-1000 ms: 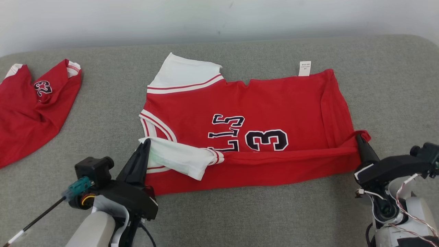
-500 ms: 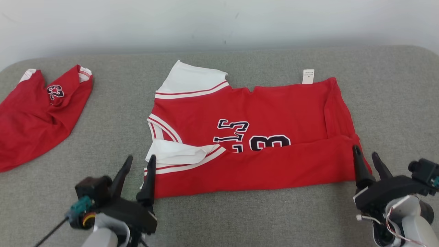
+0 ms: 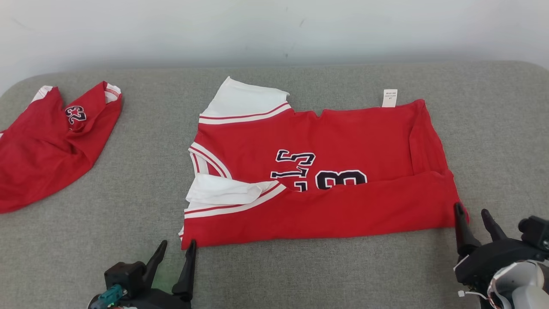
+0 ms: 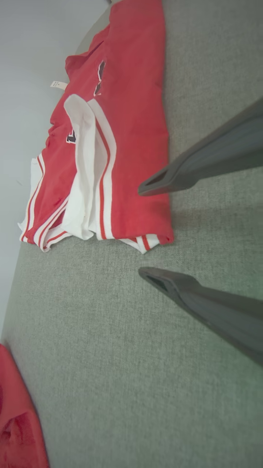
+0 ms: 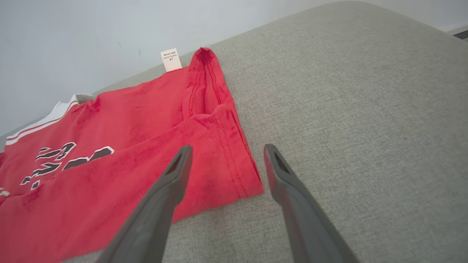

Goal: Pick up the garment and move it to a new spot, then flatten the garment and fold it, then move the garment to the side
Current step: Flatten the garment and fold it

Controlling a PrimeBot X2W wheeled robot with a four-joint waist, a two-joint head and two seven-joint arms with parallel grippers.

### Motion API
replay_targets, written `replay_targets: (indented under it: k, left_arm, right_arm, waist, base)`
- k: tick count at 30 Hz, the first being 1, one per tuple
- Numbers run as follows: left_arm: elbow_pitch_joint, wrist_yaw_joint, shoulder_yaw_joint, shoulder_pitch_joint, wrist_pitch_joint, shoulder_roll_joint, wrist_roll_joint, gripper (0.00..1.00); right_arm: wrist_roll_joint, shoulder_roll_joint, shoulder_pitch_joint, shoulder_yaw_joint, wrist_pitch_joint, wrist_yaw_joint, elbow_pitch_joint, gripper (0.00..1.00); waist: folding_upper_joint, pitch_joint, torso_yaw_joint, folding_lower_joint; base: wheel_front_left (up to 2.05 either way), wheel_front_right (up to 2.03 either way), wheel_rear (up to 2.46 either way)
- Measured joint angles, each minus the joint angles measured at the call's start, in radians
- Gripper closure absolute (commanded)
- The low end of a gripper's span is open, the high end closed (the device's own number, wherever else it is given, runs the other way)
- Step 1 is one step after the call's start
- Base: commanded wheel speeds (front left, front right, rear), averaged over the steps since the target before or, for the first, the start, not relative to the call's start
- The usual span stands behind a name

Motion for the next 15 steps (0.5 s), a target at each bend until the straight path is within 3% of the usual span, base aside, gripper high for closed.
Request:
replay_targets:
  k: [15]
  left_arm:
    - [0.129,-0.019,-0.031,-0.096,0.003,-0.031,0.003,0.00]
  right_arm:
    - [-0.086,-0.006,-0.129,0.053,-0.043,0.000,0.221,0.00]
  waist:
    - [0.0000,0.060,-0.004,0.0000]
  base:
    - [0.00,0.00,0.00]
